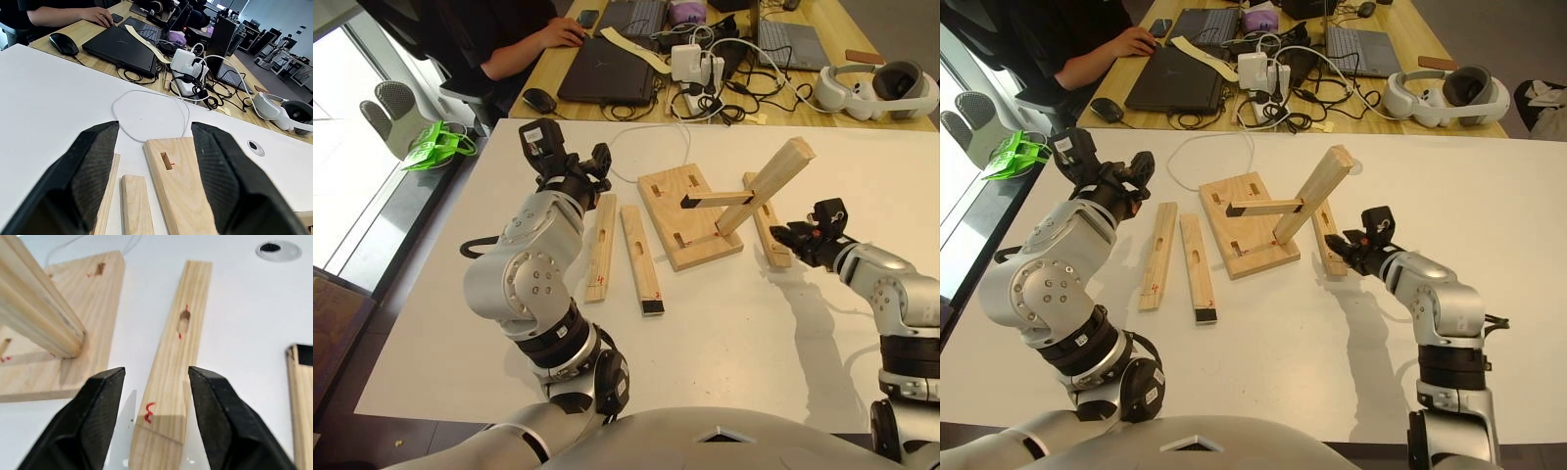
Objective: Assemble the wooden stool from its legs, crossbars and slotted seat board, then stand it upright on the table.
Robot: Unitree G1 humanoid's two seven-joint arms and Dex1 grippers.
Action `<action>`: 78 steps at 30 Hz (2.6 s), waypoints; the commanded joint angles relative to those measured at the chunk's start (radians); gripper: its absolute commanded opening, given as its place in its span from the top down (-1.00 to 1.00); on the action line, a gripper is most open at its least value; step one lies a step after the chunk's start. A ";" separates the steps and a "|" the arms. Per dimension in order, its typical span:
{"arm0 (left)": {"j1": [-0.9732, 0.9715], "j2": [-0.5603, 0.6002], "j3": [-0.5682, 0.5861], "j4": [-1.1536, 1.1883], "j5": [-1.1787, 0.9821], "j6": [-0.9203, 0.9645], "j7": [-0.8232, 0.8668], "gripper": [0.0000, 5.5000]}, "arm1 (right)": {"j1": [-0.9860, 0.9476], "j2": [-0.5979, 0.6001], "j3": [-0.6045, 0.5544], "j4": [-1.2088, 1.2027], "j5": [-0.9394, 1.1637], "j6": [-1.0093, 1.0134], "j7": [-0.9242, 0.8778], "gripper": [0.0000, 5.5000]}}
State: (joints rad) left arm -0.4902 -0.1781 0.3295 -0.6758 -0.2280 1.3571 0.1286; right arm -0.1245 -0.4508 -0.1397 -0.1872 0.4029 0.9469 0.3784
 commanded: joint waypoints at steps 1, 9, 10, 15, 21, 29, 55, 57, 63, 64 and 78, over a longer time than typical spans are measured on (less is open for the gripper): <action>0.033 -0.037 -0.009 -0.009 0.005 -0.006 0.016 0.01 | 0.064 0.008 -0.002 -0.111 -0.029 0.097 -0.086 0.02; 0.023 -0.047 -0.032 0.007 -0.003 -0.015 0.029 0.01 | -0.040 0.077 0.036 0.126 -0.102 -0.091 -0.108 0.02; 0.016 -0.041 -0.035 0.016 -0.006 -0.013 0.025 0.01 | -0.058 0.084 0.041 0.184 -0.116 -0.128 -0.109 0.02; -0.012 -0.023 -0.047 0.050 -0.016 -0.007 0.013 0.01 | -0.199 0.125 0.070 0.571 -0.182 -0.348 -0.089 0.02; -0.036 -0.006 -0.055 0.077 -0.029 -0.002 -0.004 0.01 | -0.260 0.123 0.064 0.756 -0.187 -0.498 -0.009 -0.05; -0.030 -0.007 -0.059 0.076 -0.025 0.000 -0.007 0.01 | -0.271 0.104 0.018 0.716 -0.141 -0.559 0.076 -0.56; -0.037 -0.008 -0.066 0.108 -0.030 -0.034 -0.004 0.01 | -0.568 0.091 0.123 1.299 -0.331 -0.633 0.140 -0.13; -0.037 -0.009 -0.066 0.109 -0.029 -0.037 -0.002 0.01 | -0.573 0.086 0.127 1.302 -0.339 -0.641 0.139 0.03; -0.015 -0.028 -0.070 0.101 -0.021 -0.085 0.018 0.01 | -0.580 0.080 0.120 1.294 -0.341 -0.673 0.127 0.25; 0.010 -0.012 -0.100 0.083 -0.002 -0.143 0.021 0.01 | -0.578 0.079 0.115 1.287 -0.337 -0.682 0.123 0.25; 0.489 -0.007 -0.327 -0.019 0.057 -0.632 0.117 0.01 | -0.484 0.057 -0.039 1.066 -0.215 -0.788 0.145 0.25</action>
State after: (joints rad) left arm -0.0067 -0.0624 -0.0087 -0.7005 -0.1512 0.7422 0.2232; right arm -0.6156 -0.3867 -0.1518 0.9259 0.1632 0.1828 0.5133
